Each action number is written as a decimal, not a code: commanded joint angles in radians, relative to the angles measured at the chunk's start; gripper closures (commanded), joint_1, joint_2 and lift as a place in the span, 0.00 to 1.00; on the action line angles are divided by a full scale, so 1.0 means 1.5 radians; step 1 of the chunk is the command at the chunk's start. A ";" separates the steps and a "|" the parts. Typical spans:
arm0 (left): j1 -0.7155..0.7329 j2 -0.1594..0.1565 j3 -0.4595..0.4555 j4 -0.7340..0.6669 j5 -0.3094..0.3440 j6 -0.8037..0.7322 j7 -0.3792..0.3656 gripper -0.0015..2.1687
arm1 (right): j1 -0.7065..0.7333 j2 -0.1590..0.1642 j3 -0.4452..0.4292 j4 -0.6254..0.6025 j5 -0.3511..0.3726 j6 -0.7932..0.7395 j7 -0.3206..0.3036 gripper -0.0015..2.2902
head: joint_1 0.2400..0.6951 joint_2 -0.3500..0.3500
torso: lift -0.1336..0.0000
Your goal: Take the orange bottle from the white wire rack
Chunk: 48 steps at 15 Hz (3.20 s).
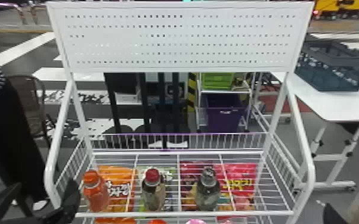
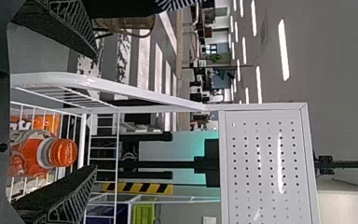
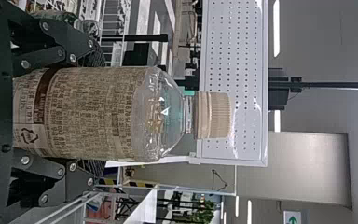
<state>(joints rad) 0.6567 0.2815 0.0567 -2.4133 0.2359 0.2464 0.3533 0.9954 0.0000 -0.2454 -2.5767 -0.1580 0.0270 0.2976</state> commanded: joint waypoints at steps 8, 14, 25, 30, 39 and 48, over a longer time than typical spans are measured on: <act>-0.001 -0.002 0.000 -0.001 0.000 0.005 0.001 0.01 | 0.000 0.001 -0.001 0.001 0.000 0.000 0.000 0.51 | 0.57 0.50 | 1.00; 0.005 -0.003 -0.065 0.111 -0.007 -0.116 0.014 0.02 | -0.003 0.001 0.001 0.008 0.000 -0.002 0.000 0.51 | 0.57 0.50 | 1.00; -0.153 -0.015 -0.201 0.559 -0.002 -0.504 -0.015 0.02 | 0.000 0.001 0.003 0.012 0.000 -0.010 0.000 0.51 | 0.57 0.50 | 1.00; -0.241 -0.018 -0.213 0.652 -0.001 -0.502 -0.025 0.02 | 0.006 0.001 0.002 0.014 0.000 -0.027 0.000 0.51 | 0.57 0.50 | 1.00; -0.339 -0.015 -0.213 0.739 0.019 -0.490 -0.046 0.02 | 0.010 0.001 -0.008 0.008 0.000 -0.023 0.000 0.51 | 0.57 0.50 | 1.00; -0.369 -0.013 -0.208 0.759 0.036 -0.478 -0.062 0.95 | 0.005 0.001 -0.012 0.001 0.001 -0.006 0.000 0.51 | 0.57 0.50 | 1.00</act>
<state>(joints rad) 0.0963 0.2601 -0.2567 -1.2640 0.2815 -0.4820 0.2591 1.0079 0.0000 -0.2663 -2.5749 -0.1565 0.0119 0.2976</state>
